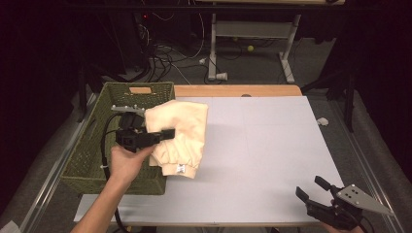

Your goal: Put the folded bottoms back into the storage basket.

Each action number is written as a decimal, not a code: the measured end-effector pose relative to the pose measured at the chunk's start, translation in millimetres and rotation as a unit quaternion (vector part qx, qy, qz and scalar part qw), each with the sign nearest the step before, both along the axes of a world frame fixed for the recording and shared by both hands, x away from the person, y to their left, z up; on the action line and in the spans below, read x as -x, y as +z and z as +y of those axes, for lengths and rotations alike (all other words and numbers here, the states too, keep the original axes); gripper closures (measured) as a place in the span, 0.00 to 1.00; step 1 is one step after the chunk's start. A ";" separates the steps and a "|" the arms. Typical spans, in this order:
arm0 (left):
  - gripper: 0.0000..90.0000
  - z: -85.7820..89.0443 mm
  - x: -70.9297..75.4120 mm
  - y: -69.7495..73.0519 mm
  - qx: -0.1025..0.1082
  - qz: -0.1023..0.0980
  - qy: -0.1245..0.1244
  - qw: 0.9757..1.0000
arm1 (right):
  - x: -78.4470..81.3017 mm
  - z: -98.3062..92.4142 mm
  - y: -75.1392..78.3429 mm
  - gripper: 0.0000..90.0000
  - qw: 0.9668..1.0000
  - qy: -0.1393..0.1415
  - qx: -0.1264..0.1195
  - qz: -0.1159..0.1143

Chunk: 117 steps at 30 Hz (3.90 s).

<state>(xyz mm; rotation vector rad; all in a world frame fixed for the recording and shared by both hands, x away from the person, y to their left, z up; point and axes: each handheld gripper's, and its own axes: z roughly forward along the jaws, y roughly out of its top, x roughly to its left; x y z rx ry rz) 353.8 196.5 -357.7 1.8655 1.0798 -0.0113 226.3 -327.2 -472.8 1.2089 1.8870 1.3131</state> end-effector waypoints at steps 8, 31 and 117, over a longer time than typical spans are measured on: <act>0.76 10.6 3.1 2.1 0.002 -0.004 0.009 1.000 | 0.0 -0.2 -0.1 0.26 1.000 -0.001 -0.002 0.001; 0.76 45.1 13.2 8.0 0.009 -0.016 0.047 0.999 | -0.5 -0.3 -0.5 0.26 1.000 -0.001 -0.003 0.002; 0.75 94.7 -55.7 -50.0 -0.068 0.064 0.193 0.977 | -1.6 0.4 -1.5 0.26 1.000 0.000 0.000 0.006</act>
